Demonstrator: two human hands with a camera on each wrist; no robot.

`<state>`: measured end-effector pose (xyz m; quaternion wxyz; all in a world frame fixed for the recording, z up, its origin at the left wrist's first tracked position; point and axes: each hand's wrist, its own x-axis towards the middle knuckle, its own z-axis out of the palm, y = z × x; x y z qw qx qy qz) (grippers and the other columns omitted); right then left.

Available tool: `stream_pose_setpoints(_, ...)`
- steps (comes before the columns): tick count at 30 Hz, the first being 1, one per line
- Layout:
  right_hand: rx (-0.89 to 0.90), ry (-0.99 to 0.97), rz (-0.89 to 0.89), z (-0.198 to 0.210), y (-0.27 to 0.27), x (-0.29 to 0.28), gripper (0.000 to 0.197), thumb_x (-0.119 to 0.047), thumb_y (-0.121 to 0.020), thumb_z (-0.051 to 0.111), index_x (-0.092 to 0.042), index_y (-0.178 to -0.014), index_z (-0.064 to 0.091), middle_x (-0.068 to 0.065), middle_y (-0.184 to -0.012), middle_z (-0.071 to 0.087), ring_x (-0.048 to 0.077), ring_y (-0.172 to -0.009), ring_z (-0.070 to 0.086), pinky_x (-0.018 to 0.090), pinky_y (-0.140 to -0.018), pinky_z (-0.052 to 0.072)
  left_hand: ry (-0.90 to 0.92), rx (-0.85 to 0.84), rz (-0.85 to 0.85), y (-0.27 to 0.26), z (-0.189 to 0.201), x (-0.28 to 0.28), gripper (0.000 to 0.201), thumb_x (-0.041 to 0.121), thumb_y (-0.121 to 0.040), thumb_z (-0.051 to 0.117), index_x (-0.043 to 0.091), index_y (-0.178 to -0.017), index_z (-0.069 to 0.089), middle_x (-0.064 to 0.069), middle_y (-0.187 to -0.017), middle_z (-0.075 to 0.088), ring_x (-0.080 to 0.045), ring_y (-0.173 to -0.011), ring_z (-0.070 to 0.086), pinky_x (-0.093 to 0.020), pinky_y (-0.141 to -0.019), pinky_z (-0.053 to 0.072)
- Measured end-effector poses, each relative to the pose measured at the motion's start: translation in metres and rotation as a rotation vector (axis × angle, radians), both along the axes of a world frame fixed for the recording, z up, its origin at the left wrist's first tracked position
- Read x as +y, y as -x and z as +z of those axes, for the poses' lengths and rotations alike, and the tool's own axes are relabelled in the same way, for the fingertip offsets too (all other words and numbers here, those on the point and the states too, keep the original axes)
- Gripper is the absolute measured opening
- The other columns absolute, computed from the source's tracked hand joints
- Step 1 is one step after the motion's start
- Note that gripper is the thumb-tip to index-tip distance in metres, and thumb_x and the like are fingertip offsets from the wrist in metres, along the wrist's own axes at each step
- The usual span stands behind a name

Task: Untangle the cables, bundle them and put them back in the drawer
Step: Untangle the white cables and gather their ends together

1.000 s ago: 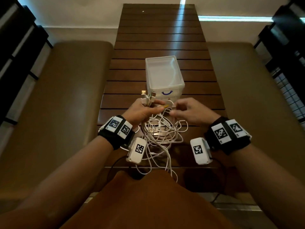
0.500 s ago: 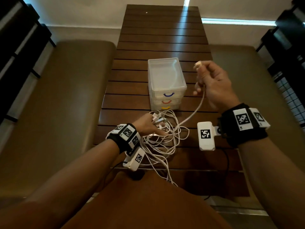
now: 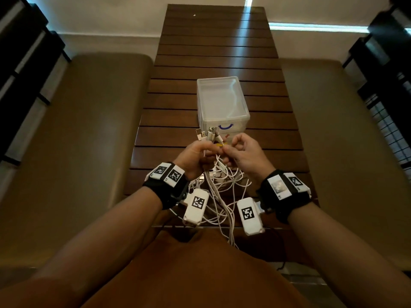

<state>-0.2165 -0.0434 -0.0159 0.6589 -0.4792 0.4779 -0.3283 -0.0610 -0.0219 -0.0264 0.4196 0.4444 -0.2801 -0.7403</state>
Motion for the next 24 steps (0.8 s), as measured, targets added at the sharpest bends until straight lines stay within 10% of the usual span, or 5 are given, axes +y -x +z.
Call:
stream_pose_setpoints(9,0.078,-0.037,0.092,-0.005,-0.007,0.004,0.025,-0.034,-0.092,0.061,-0.011,-0.088,0.050,0.002,-0.059,0.058,0.012,-0.044,0.050,0.022,-0.041,0.039,0.071,-0.023,-0.027,0.001,0.004,0.002,0.018,0.035,-0.087,0.059,0.017,-0.087,0.060,0.001,-0.072,0.057,-0.009,-0.053,0.052,-0.015,-0.041,0.037)
stream_pose_setpoints(15,0.152,-0.009,0.180,-0.010,0.001,0.008,0.013,-0.016,-0.093,0.061,-0.012,-0.082,0.054,0.004,-0.064,0.053,0.012,-0.051,0.048,0.023,-0.048,0.040,-0.028,0.028,0.095,0.009,0.003,-0.005,0.021,0.020,-0.093,0.053,0.014,-0.073,0.056,0.002,-0.064,0.050,-0.006,-0.044,0.039,-0.016,-0.036,0.026)
stream_pose_setpoints(19,0.225,0.013,0.272,-0.017,0.016,0.006,0.012,-0.015,-0.090,0.064,-0.012,-0.079,0.060,0.004,-0.066,0.054,0.011,-0.053,0.049,0.022,-0.051,0.042,0.005,-0.023,0.144,0.010,0.006,-0.007,0.037,0.045,-0.083,0.064,0.017,-0.060,0.056,0.000,-0.063,0.043,-0.010,-0.044,0.032,-0.020,-0.038,0.026)
stream_pose_setpoints(24,0.542,0.008,0.423,-0.038,0.038,0.001,0.020,-0.025,-0.094,0.060,-0.013,-0.080,0.065,-0.002,-0.061,0.057,0.007,-0.051,0.053,0.022,-0.055,0.045,0.086,0.071,0.140,0.006,0.017,-0.009,0.045,0.051,-0.078,0.062,0.017,-0.058,0.041,0.000,-0.057,0.037,-0.017,-0.058,0.046,-0.039,-0.072,0.049)
